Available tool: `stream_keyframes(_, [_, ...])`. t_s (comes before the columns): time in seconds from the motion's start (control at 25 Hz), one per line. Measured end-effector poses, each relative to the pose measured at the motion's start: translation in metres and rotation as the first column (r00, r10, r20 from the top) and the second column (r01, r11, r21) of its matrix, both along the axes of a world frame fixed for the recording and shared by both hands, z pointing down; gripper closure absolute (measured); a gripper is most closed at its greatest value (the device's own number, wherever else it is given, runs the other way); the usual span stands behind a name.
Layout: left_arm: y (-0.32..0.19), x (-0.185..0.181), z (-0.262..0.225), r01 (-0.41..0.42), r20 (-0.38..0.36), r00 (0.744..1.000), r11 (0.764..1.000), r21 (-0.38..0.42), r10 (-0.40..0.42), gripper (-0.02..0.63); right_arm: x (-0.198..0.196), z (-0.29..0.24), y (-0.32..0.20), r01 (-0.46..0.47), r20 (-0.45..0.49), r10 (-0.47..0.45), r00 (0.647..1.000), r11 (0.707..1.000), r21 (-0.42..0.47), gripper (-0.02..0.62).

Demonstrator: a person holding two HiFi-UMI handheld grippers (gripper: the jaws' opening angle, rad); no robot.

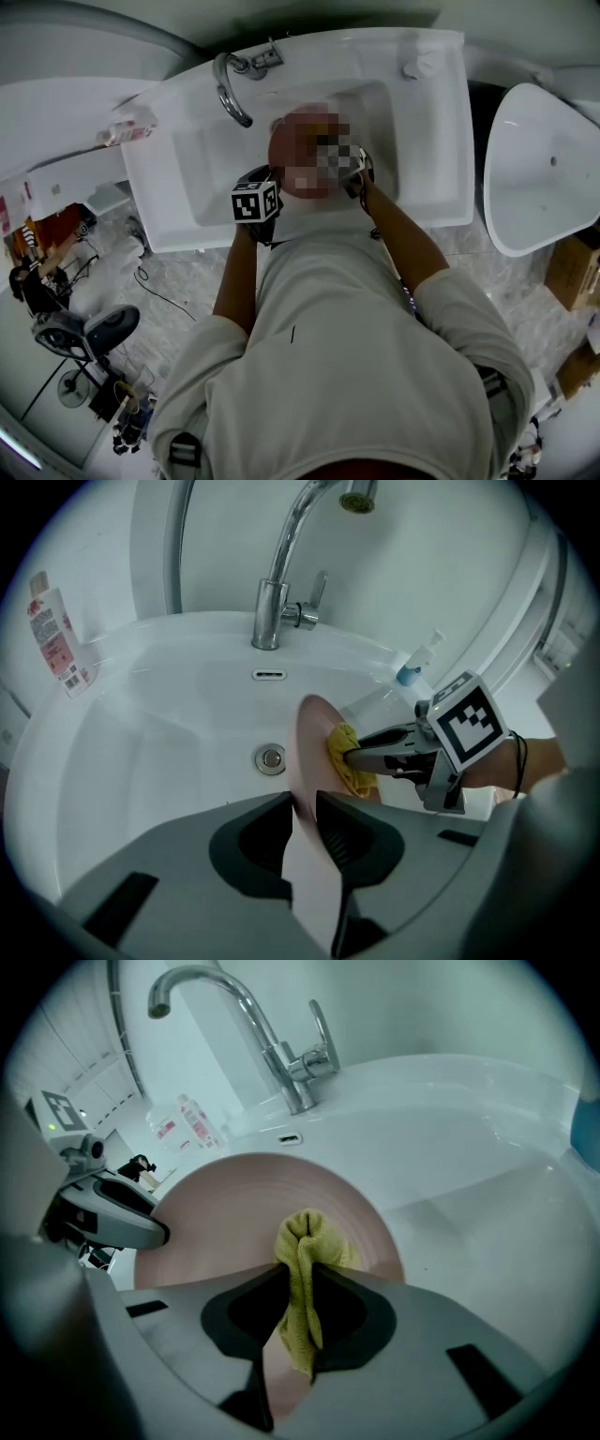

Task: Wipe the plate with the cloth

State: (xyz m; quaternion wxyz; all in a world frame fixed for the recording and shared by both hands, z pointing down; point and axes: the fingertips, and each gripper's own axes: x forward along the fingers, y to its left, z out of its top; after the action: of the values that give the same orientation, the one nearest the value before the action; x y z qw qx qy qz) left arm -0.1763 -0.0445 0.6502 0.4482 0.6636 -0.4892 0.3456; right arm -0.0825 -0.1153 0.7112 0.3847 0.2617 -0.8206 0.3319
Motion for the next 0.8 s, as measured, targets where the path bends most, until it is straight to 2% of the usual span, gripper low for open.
stream_keyframes(0.16, [0.001,-0.001,0.003,0.009,-0.003,1.0,1.0,-0.008,-0.009,0.515,-0.018,-0.01,0.012,0.063,0.044,-0.063,0.997,0.998,0.017,0.52])
stream_keyframes(0.4, [0.003,-0.001,0.013,0.044,-0.027,0.999,0.999,-0.02,-0.044,0.515,-0.031,-0.018,0.028,0.1,0.073,-0.1,0.992,0.995,0.009,0.52])
stream_keyframes(0.64, [0.001,0.002,0.022,0.046,-0.068,0.997,0.999,-0.025,-0.048,0.517,-0.034,-0.026,0.056,0.232,0.088,-0.23,0.969,0.973,-0.008,0.52])
stream_keyframes(0.8, [-0.004,0.009,0.035,0.02,-0.073,0.997,0.999,-0.039,-0.022,0.518,-0.019,-0.028,0.06,0.208,0.068,-0.206,0.976,0.978,-0.022,0.52])
